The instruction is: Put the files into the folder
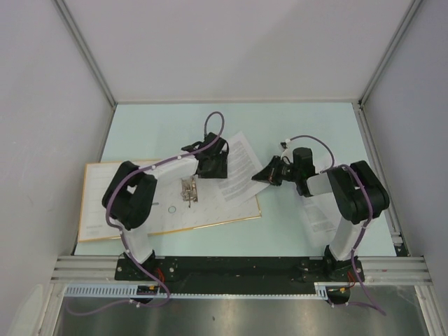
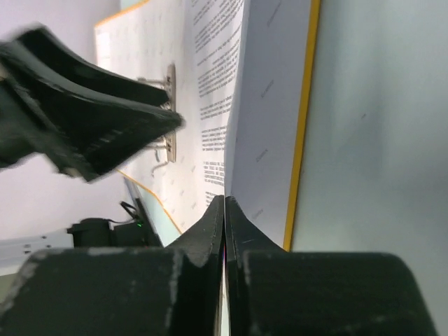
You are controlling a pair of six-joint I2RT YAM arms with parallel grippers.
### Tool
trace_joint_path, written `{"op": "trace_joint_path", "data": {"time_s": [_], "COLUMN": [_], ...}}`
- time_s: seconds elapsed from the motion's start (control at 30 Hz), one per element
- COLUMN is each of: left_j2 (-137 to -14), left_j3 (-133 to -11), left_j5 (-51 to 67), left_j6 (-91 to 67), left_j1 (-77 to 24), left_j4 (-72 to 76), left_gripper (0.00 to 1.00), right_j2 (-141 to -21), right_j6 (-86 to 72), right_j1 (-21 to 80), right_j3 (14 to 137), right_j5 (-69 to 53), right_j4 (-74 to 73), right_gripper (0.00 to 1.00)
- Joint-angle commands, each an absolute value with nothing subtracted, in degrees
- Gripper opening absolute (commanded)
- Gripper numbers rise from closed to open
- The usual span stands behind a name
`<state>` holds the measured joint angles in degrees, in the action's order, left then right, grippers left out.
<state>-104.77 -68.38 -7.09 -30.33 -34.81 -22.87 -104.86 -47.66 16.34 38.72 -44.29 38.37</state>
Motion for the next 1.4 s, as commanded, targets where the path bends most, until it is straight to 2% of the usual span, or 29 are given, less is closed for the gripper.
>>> {"op": "trace_joint_path", "data": {"time_s": [0.0, 0.23, 0.3, 0.33, 0.47, 0.8, 1.13, 1.37], "left_j2": [-96.34, -88.07, -87.37, -87.71, -91.31, -97.99, -100.90, -102.39], "left_j3": [-75.58, -66.11, -64.43, -63.47, -63.89, -65.66, -65.21, -65.04], "left_j5": [-13.16, -17.84, -18.02, -18.02, -18.63, -26.18, -26.98, -26.63], "left_j6": [-27.42, -30.14, -31.03, -30.94, -31.20, -37.97, -39.99, -39.99], "left_j1": [-34.89, -32.61, -31.82, -31.73, -31.82, -33.58, -33.75, -33.66], "left_j4": [-37.47, -42.10, -40.88, -39.48, -38.32, -38.15, -35.25, -34.54], "left_gripper": [0.64, 0.59, 0.54, 0.49, 0.39, 0.40, 0.27, 0.30], "right_j2": [-98.01, -90.36, -89.13, -89.03, -89.03, -86.31, -86.22, -86.75], "right_j6": [-40.44, -42.27, -43.24, -44.29, -44.56, -44.38, -44.38, -44.74], "right_j1": [20.82, 29.17, 30.41, 30.58, 30.76, 30.76, 30.85, 31.29], "right_j3": [39.90, 39.29, 38.76, 37.63, 36.65, 34.81, 34.54, 34.54], "right_j5": [-35.46, -19.62, -15.32, -14.68, -14.06, -14.50, -14.68, -14.85], "right_j4": [27.52, 21.80, 21.01, 21.70, 22.06, 22.24, 22.50, 23.20], "right_gripper": [0.00, 0.00, 0.00, 0.00, 0.00, 0.00, 0.00, 0.00]}}
